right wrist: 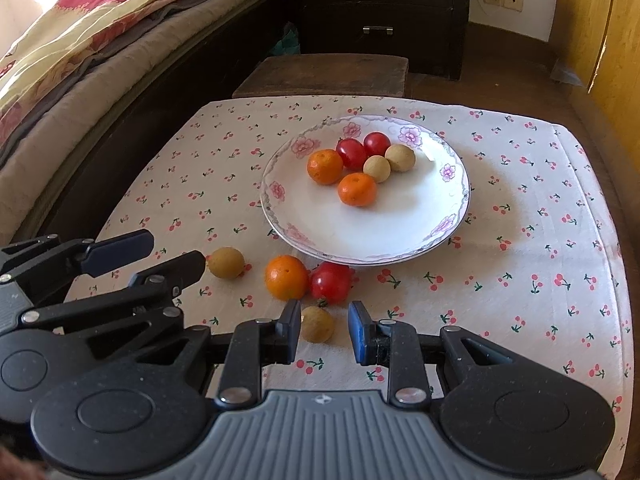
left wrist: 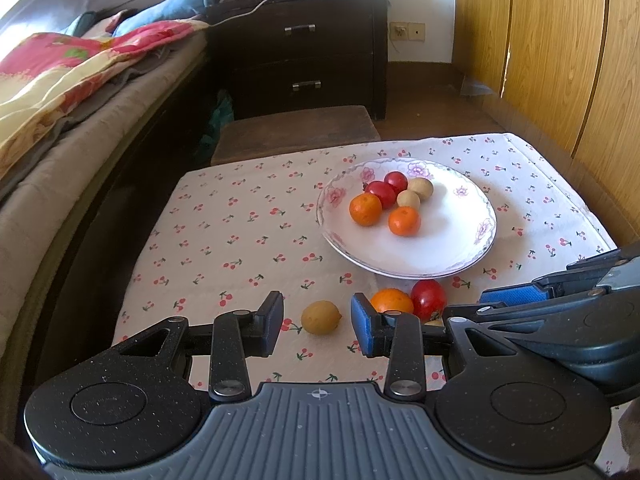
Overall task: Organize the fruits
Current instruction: 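Move both open tools back toward the remaining loose fruit, then grasp a small brown fruit with the left tool while the right tool grasps another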
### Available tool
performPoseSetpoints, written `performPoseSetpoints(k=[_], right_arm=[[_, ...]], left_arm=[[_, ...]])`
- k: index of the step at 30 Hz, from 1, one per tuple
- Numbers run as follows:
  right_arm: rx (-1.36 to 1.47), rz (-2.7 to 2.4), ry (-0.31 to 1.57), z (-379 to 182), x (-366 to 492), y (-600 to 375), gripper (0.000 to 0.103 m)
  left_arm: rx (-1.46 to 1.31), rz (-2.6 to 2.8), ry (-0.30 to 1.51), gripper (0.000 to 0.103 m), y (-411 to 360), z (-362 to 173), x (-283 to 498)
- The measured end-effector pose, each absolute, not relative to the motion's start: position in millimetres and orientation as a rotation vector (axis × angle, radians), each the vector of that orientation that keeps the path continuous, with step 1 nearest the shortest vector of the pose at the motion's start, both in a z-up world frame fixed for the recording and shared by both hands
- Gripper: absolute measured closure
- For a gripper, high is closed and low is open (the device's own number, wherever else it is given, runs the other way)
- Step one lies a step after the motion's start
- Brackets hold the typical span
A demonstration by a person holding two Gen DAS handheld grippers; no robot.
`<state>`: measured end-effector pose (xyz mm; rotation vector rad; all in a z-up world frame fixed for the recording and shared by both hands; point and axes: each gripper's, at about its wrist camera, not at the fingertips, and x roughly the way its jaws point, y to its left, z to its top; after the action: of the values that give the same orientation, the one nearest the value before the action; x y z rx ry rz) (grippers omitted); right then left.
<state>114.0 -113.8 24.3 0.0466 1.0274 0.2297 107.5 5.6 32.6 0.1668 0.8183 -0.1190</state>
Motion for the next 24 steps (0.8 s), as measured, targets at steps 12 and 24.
performPoseSetpoints(k=[12, 24], right_arm=[[0.033, 0.24, 1.045, 18, 116, -109, 0.075], [0.054, 0.238, 1.072, 15, 119, -115, 0.072]], left_arm=[[0.182, -0.119, 0.828, 0.057, 10, 28, 105], [-0.014, -0.152, 0.909, 0.043, 39, 21, 120]])
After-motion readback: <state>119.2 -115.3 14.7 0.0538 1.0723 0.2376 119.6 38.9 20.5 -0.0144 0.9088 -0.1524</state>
